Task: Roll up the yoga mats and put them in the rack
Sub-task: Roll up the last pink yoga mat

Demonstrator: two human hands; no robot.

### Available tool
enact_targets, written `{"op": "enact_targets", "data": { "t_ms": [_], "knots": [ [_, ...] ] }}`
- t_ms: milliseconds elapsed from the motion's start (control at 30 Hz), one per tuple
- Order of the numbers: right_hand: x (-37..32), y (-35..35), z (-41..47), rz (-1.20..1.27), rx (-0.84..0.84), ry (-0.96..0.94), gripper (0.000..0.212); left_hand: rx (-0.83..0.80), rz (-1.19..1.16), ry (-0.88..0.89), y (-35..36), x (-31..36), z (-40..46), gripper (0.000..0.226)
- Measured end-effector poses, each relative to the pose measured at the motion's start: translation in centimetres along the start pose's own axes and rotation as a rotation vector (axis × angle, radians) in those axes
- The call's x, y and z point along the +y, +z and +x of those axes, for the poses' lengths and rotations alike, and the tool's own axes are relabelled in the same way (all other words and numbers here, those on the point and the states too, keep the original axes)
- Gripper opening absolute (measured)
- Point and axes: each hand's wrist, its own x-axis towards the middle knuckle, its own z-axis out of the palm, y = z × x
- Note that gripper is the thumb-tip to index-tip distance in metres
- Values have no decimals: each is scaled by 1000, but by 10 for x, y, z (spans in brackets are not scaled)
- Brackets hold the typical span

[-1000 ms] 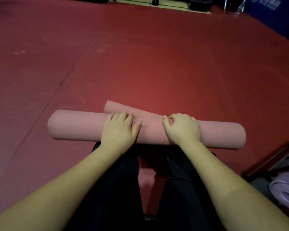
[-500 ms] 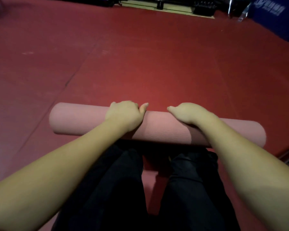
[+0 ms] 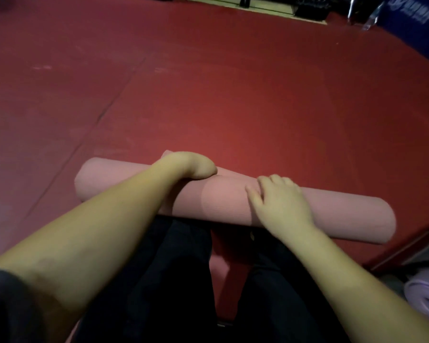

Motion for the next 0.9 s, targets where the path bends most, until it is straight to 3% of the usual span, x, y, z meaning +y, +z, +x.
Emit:
{"op": "enact_targets", "data": {
  "t_ms": [100,167,267,367,500,667,900],
  "knots": [
    [1,11,-8,-28,35,30,60,-96,-44,11,-4,5,8,40],
    [6,14,1,-57,44,52,61,-71,-86,47,-2,8,18,38],
    [9,16,17,-78,2,76,64,259,-65,63,5,7,25,45],
    [9,16,25,-89,-22,66,65,628,-14,150,17,1,20,38],
    [8,14,32,-82,-37,39,60,872,-20,162,41,-9,3,42],
    [11,1,53,53,-210,83,67,842,184,211,78,-21,-14,60],
    [12,-31,70,80,-362,111,85,712,129,136,36,-4,-24,60]
  ]
}}
